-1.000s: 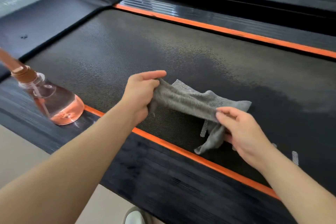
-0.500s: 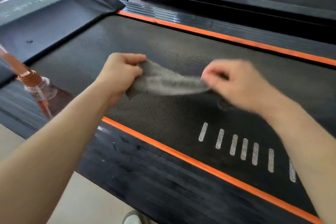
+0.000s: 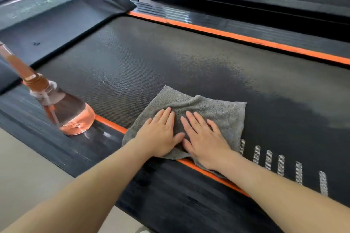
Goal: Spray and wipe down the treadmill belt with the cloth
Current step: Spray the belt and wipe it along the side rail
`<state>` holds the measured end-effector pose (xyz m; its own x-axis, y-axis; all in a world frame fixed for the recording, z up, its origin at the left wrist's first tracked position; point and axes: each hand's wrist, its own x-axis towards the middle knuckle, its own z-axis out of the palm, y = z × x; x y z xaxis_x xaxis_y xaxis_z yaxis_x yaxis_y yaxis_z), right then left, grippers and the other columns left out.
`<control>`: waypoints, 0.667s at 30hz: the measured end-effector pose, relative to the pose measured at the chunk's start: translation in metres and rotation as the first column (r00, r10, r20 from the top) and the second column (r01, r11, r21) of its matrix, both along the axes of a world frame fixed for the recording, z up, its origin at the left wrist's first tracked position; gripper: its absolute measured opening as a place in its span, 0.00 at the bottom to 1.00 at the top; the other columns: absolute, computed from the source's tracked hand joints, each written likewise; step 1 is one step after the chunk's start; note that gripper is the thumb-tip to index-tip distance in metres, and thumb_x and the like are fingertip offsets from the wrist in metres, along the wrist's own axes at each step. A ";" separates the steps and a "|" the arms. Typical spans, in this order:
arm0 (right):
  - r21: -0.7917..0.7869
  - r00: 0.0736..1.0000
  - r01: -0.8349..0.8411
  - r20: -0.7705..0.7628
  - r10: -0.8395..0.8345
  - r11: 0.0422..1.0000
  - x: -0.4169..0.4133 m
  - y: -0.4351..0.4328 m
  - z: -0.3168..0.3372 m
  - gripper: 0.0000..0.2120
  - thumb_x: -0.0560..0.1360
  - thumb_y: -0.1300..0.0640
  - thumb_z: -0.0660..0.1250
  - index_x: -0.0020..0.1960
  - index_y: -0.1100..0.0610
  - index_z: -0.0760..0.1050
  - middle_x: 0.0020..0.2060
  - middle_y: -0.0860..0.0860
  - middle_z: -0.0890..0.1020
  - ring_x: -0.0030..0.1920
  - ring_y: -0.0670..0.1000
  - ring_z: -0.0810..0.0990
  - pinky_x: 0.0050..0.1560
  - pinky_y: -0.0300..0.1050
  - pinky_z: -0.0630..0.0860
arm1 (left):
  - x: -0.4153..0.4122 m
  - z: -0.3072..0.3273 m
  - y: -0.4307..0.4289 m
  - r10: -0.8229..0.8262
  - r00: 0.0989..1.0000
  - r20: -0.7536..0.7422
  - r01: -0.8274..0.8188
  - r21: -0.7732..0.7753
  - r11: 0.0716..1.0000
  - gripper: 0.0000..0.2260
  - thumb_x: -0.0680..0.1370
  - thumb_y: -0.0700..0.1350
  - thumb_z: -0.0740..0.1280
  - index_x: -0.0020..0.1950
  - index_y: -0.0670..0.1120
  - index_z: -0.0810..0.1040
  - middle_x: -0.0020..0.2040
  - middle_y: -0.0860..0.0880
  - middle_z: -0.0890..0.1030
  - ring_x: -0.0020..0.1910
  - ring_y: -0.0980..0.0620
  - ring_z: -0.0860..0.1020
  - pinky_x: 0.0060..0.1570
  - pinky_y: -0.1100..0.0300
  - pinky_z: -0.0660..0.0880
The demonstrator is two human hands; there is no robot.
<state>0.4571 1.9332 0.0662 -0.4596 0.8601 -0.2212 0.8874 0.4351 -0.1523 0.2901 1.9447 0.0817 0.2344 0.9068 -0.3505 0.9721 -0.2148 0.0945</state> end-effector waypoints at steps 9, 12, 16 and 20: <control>0.098 0.994 -0.088 -0.063 0.094 0.991 -0.068 0.044 -0.014 0.40 0.72 0.40 0.33 0.81 0.53 0.54 0.81 0.49 0.54 0.80 0.51 0.51 0.76 0.58 0.49 | -0.057 -0.009 0.039 0.272 0.958 -0.088 -0.273 0.001 0.962 0.33 0.84 0.59 0.50 0.81 0.40 0.42 0.81 0.44 0.41 0.80 0.45 0.42 0.77 0.42 0.48; 0.115 0.996 -0.060 -0.059 0.068 0.992 -0.029 0.026 -0.012 0.39 0.74 0.36 0.39 0.80 0.53 0.57 0.80 0.49 0.57 0.80 0.52 0.54 0.76 0.59 0.52 | -0.024 -0.012 0.031 0.106 0.989 -0.106 -0.099 0.067 0.993 0.33 0.82 0.60 0.42 0.81 0.42 0.42 0.81 0.45 0.41 0.80 0.47 0.40 0.75 0.39 0.47; 0.181 0.993 0.012 0.110 -0.032 0.983 0.082 -0.023 -0.017 0.34 0.79 0.35 0.48 0.76 0.55 0.67 0.76 0.52 0.67 0.75 0.54 0.66 0.70 0.54 0.57 | 0.066 -0.025 0.007 -0.228 0.971 0.073 0.218 0.127 0.968 0.38 0.75 0.63 0.37 0.81 0.43 0.49 0.82 0.47 0.47 0.80 0.49 0.44 0.74 0.36 0.44; 0.150 0.982 0.110 0.138 -0.131 0.983 0.089 -0.024 -0.018 0.36 0.81 0.37 0.43 0.73 0.62 0.69 0.73 0.59 0.70 0.72 0.60 0.70 0.68 0.62 0.68 | 0.084 -0.027 0.008 -0.209 0.973 0.099 0.193 0.149 0.970 0.40 0.72 0.62 0.34 0.81 0.47 0.51 0.82 0.51 0.50 0.80 0.53 0.47 0.75 0.38 0.43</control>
<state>0.5458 1.9096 0.0481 -0.3219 0.9346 -0.1513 0.9429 0.3309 0.0385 0.3744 1.9528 0.0543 0.4473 0.8746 -0.1868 0.8925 -0.4229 0.1570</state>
